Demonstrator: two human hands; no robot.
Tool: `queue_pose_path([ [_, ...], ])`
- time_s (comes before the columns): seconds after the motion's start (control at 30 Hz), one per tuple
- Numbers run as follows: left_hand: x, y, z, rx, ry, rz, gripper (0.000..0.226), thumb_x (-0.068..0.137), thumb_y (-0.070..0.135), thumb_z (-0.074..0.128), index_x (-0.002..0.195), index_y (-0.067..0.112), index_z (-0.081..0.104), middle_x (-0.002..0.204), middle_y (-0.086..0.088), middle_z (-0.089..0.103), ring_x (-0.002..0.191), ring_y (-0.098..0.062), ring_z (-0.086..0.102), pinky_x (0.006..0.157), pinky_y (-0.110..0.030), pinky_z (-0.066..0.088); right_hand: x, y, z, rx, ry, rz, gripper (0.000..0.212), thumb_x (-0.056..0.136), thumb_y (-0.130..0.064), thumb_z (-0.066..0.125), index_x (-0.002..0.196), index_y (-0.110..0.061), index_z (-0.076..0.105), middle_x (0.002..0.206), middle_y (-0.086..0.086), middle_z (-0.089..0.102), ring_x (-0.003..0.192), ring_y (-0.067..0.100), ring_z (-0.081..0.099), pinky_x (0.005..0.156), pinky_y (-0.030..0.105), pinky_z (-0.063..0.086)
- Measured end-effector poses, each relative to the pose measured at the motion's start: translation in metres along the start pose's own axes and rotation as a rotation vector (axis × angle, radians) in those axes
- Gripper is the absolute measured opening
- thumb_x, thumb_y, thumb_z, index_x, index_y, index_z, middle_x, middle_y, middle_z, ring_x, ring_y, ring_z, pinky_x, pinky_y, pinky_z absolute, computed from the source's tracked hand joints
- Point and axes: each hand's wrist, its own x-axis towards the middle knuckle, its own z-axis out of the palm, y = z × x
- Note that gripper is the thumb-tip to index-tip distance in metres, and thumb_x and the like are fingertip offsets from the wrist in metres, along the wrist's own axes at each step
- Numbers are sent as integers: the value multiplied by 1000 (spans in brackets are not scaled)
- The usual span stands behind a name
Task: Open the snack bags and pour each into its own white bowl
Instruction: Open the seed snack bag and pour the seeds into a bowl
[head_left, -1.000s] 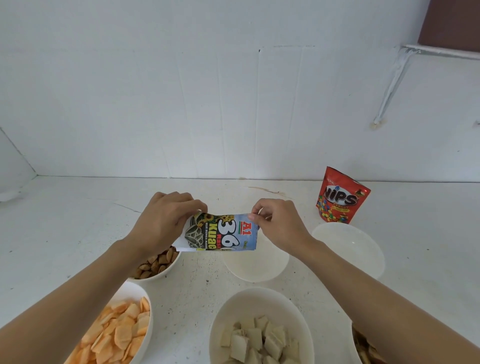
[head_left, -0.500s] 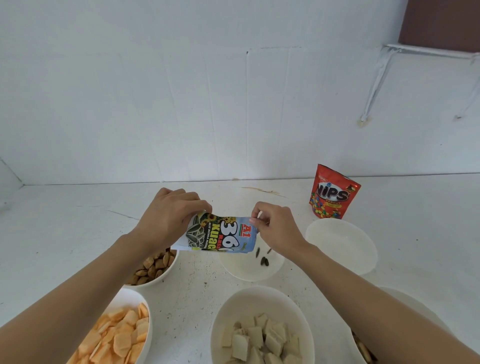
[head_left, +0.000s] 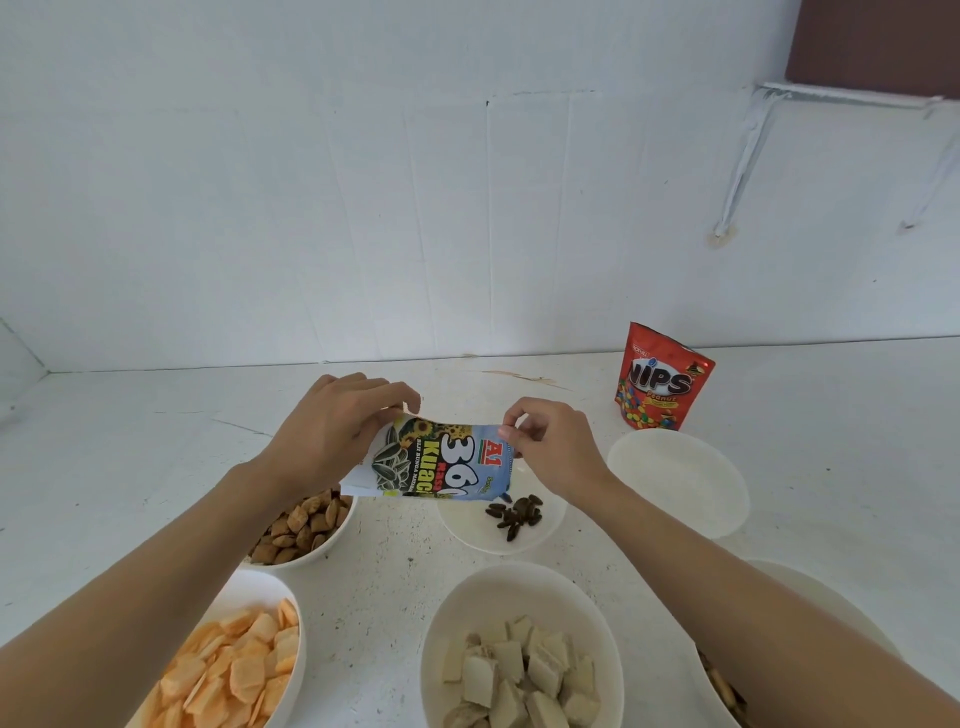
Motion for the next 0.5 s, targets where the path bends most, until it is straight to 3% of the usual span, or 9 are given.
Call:
queue_pose_path([
  [0.17, -5, -2, -11, -75, -82, 54, 33, 95, 22, 38, 92, 27, 70, 96, 15, 67, 82, -9, 58, 66, -29, 49, 1, -7, -2, 13, -1, -32, 13, 94, -20, 67, 82, -14, 63, 72, 8, 72, 72, 25, 69, 67, 39, 57],
  [0.37, -18, -4, -11, -146, -131, -30, 35, 98, 0, 49, 109, 23, 72, 111, 19, 65, 95, -3, 62, 71, -23, 54, -3, -5, 4, 58, -17, -16, 15, 95, -19, 65, 81, -17, 61, 73, 9, 70, 72, 27, 68, 64, 39, 56],
  [0.5, -30, -2, -4, -283, -117, -65, 30, 99, 18, 47, 115, 24, 71, 114, 17, 65, 104, -7, 65, 74, -25, 57, -7, -4, 8, 96, 31, -4, 17, 96, -18, 63, 79, -22, 60, 73, 6, 69, 71, 23, 68, 63, 40, 60],
])
